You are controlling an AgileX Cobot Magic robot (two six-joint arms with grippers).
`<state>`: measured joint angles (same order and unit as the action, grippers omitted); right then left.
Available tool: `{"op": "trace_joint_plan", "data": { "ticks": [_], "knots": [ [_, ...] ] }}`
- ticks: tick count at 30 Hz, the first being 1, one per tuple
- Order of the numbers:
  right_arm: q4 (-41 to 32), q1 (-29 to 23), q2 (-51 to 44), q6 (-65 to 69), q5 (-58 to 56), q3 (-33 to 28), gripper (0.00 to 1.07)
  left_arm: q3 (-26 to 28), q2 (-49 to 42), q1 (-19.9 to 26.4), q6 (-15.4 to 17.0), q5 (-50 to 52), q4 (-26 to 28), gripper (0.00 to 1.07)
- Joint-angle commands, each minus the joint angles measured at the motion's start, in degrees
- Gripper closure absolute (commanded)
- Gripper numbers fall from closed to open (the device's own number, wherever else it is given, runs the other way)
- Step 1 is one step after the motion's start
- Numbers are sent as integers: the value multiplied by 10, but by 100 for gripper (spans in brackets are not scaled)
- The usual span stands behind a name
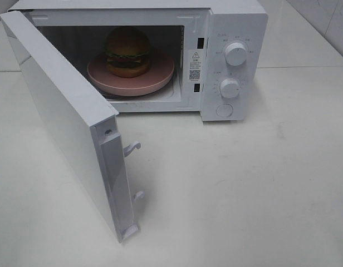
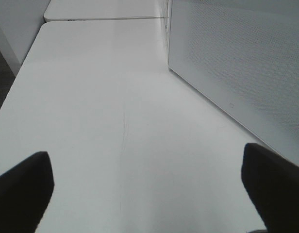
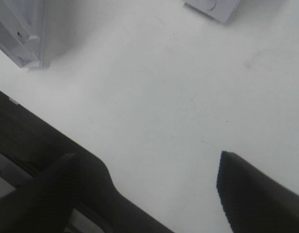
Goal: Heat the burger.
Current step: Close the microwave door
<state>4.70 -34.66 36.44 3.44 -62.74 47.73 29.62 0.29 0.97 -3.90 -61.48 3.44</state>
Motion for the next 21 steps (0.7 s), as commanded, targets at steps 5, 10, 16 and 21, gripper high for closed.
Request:
{"op": "trace_joint_plan", "data": {
  "ticks": [5, 10, 16, 21],
  "knots": [
    [25, 69, -97, 6, -14, -34, 31, -1, -2, 0, 1, 2, 3, 9],
    [22, 115, -166, 7, -18, -70, 31, -1, -2, 0, 1, 2, 3, 9],
    [22, 154, -216, 7, -15, -91, 31, -1, -2, 0, 1, 2, 3, 9],
    [17, 188, -270, 15, -18, -132, 31, -1, -2, 0, 1, 2, 3, 9]
  ]
}}
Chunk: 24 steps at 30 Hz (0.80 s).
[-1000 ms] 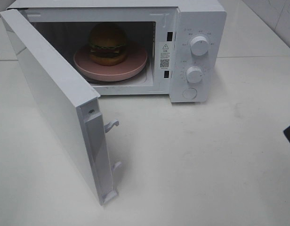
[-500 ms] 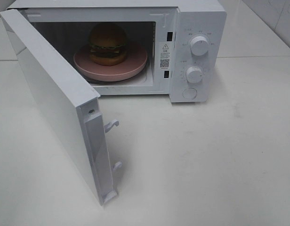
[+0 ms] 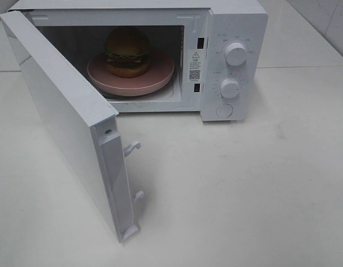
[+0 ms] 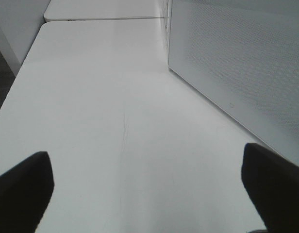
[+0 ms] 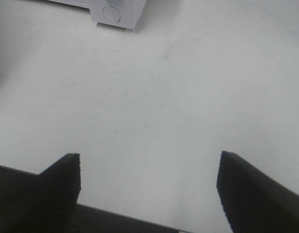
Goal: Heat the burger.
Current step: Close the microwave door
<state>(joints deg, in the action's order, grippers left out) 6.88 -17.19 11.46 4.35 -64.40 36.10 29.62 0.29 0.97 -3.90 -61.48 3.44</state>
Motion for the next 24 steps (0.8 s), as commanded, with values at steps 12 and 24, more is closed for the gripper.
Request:
{"op": "trace_joint_plan", "data": {
  "ticks": [12, 24],
  "knots": [
    [-25, 48, -84, 6, 18, -53, 31, -1, -2, 0, 1, 2, 3, 9],
    [-41, 85, -133, 6, 67, -74, 31, -1, -2, 0, 1, 2, 3, 9]
  ]
}}
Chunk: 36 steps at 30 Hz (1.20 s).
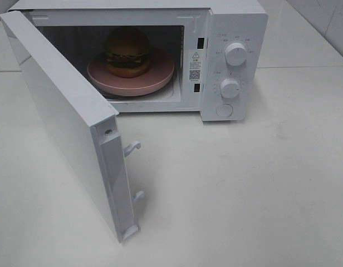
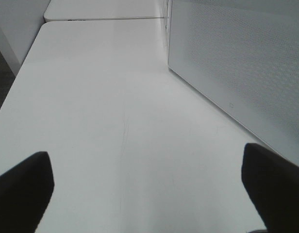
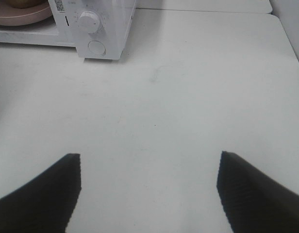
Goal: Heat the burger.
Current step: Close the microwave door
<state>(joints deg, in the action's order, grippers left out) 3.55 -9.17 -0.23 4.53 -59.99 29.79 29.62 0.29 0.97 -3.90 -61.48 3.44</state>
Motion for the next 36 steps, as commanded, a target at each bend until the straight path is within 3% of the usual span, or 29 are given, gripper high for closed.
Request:
{"op": "trace_joint_plan", "data": {
  "ticks": [1, 36],
  "knots": [
    [-11, 5, -17, 1, 29, -14, 31, -1, -2, 0, 1, 2, 3, 9],
    [-11, 5, -17, 0, 29, -14, 31, -1, -2, 0, 1, 2, 3, 9]
  ]
}}
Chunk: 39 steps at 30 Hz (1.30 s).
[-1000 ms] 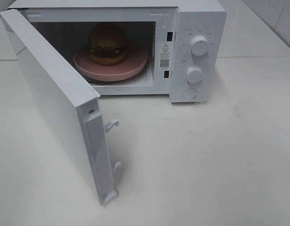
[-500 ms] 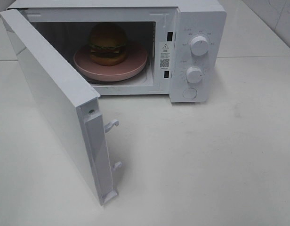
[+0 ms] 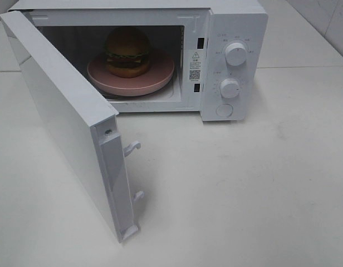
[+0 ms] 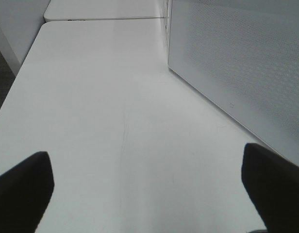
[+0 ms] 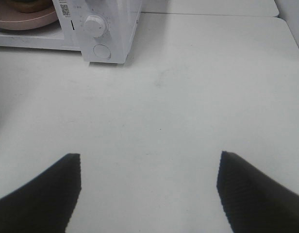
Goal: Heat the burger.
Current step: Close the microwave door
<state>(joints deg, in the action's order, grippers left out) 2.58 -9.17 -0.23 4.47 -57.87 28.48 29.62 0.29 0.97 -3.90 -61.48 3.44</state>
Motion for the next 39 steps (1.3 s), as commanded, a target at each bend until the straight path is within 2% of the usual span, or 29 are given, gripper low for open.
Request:
{"op": "trace_joint_plan", "data": {
  "ticks": [1, 28, 34, 35, 37, 38, 39],
  "knots": [
    [-2, 5, -17, 1, 7, -1, 31, -1, -2, 0, 1, 2, 3, 9],
    [-2, 5, -17, 1, 7, -1, 31, 13, 2, 0, 5, 25, 12, 9],
    [-2, 5, -17, 1, 7, -1, 31, 19, 41, 0, 4, 73, 16, 19],
    [-2, 5, -17, 1, 7, -1, 31, 19, 61, 0, 3, 83, 15, 24],
    [-2, 5, -17, 1, 7, -1, 31, 19, 73, 0, 3, 89, 15, 28],
    [-2, 5, -17, 1, 7, -1, 31, 18, 95, 0, 3, 99, 15, 37],
    [-2, 5, -17, 1, 7, -1, 31, 18, 95, 0, 3, 99, 15, 37]
  ]
}}
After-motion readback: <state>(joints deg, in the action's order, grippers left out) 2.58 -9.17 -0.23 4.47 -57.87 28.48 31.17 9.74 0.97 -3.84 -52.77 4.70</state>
